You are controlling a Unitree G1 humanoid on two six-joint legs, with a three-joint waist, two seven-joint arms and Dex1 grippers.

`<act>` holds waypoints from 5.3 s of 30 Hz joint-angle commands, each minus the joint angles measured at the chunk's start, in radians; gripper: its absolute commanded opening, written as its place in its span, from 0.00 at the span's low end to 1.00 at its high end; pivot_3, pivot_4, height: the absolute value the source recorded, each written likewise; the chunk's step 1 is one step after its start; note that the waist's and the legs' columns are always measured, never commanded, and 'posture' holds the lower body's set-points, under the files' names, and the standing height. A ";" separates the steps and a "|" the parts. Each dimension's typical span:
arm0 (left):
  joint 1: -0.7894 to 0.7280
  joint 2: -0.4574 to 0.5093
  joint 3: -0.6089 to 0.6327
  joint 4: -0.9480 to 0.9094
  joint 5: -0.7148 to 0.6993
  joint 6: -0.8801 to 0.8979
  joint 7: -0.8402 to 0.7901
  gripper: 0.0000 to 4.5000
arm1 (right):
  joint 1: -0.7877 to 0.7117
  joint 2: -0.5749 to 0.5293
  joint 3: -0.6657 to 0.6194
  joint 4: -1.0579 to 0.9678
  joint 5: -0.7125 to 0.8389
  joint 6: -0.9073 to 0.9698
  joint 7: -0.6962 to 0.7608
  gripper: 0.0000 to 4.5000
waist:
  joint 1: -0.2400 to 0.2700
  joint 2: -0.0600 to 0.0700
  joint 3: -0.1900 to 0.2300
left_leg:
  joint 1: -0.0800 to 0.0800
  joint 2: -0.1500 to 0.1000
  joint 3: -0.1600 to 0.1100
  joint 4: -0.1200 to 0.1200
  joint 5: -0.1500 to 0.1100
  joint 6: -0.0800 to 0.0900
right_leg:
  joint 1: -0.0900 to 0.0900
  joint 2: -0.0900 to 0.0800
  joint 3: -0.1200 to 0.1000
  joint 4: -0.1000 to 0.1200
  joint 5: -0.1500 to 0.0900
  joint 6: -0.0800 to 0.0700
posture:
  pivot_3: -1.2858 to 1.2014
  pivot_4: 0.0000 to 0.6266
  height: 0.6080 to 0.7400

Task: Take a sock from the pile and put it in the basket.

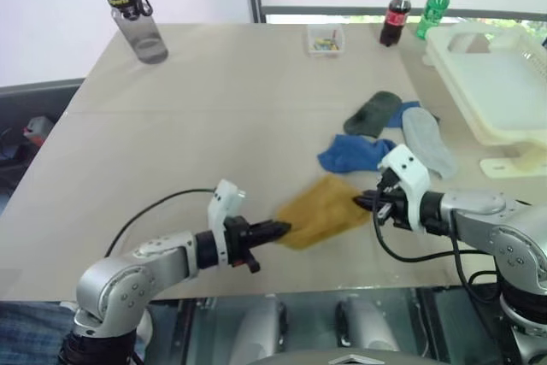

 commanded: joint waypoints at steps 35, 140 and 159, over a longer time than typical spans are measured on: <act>-0.003 -0.017 -0.107 0.008 0.046 -0.088 0.033 0.00 | 0.030 -0.134 0.074 0.041 -0.082 -0.454 0.055 0.99 | 0.001 0.000 0.000 | 0.000 0.000 0.000 0.000 0.000 0.000 | 0.000 0.001 0.000 0.000 0.000 0.000 | 0.52 0.24 1.00; -0.340 -0.194 -0.128 0.390 -0.093 0.032 -0.228 0.99 | 0.134 0.032 0.376 0.362 -0.694 -1.051 0.103 1.00 | 0.003 0.001 -0.003 | 0.013 -0.001 -0.007 0.001 0.001 -0.002 | 0.019 -0.004 -0.004 -0.005 0.000 0.000 | 0.52 0.24 1.00; -0.361 -0.224 -0.162 0.416 -0.052 0.010 -0.260 0.99 | 0.131 -0.023 0.191 0.177 -0.559 -0.878 0.153 1.00 | 0.004 0.001 -0.001 | 0.002 -0.002 -0.009 0.000 0.002 -0.004 | 0.009 -0.004 -0.011 -0.007 0.000 0.000 | 0.52 0.24 1.00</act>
